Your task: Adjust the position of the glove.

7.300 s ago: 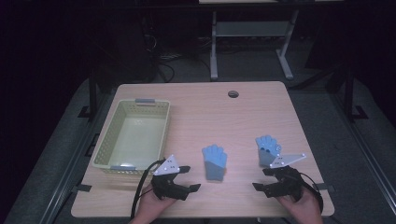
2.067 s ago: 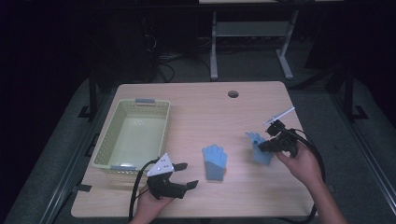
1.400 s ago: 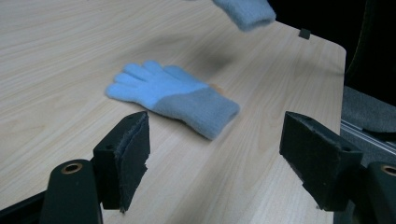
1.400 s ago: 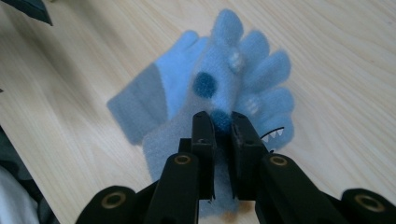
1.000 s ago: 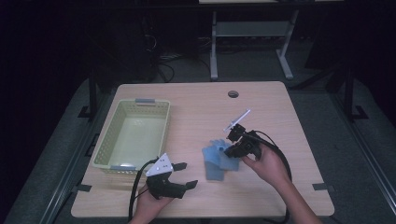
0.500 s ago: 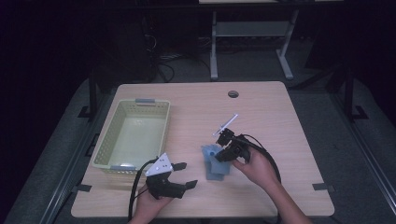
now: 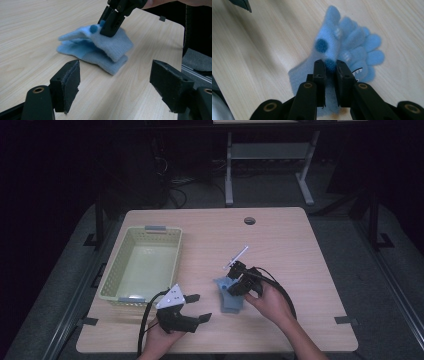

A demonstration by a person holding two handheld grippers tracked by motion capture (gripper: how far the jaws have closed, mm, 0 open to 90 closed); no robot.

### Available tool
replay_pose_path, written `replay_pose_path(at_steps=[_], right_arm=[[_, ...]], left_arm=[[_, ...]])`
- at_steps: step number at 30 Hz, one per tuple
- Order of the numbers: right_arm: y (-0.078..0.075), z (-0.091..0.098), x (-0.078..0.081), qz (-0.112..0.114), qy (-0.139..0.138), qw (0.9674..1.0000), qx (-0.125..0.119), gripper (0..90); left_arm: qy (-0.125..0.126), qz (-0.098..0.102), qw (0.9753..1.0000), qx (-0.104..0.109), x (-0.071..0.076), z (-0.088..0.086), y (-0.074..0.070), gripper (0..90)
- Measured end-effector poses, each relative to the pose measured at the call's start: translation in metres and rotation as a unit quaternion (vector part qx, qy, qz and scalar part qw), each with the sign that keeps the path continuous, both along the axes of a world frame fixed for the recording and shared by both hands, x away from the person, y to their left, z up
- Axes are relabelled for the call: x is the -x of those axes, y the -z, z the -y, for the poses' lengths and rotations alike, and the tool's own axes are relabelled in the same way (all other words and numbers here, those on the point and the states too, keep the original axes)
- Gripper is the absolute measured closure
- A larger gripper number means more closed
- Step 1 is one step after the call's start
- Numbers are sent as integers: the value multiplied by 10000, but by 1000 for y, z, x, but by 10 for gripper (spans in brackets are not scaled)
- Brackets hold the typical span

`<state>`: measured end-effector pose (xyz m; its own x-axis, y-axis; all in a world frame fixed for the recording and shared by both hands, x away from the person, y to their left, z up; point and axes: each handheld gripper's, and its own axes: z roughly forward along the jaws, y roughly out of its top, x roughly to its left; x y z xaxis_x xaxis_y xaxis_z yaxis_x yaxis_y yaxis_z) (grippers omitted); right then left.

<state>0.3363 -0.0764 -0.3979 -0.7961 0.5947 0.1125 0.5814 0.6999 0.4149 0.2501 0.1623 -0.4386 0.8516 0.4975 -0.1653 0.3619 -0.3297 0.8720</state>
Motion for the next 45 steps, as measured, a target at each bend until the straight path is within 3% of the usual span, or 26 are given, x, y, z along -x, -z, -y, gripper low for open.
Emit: replay_pose_path(at_steps=[15,22,26,28,31,35,42,45], right_arm=[[11,-5,2,-37,134,9999,42,786],[18,-8,0,-89,215,9996,152,711],[19,-6,-1,-83,280,9995,99,677],[16,-4,-1,37,325,9995,27,676],[11,-2,1,76,299,9994,-129,733],[15,-6,1,-12,212,9997,-104,775],[35,-10,-3,-247,232,9994,2,784],[32,-3,-2,-236,324,9990,-191,689]], left_arm=[[11,-15,10000,-32,0,-1,0,242],[28,-9,10000,-42,1,1,0,242],[35,-16,10000,-57,1,0,0,242],[19,-27,10000,-24,1,1,0,242],[31,-28,10000,-38,1,1,1,242],[32,-40,10000,-58,1,2,1,243],[4,-103,9999,7,1,2,2,246],[31,-145,9999,6,-1,2,3,246]])
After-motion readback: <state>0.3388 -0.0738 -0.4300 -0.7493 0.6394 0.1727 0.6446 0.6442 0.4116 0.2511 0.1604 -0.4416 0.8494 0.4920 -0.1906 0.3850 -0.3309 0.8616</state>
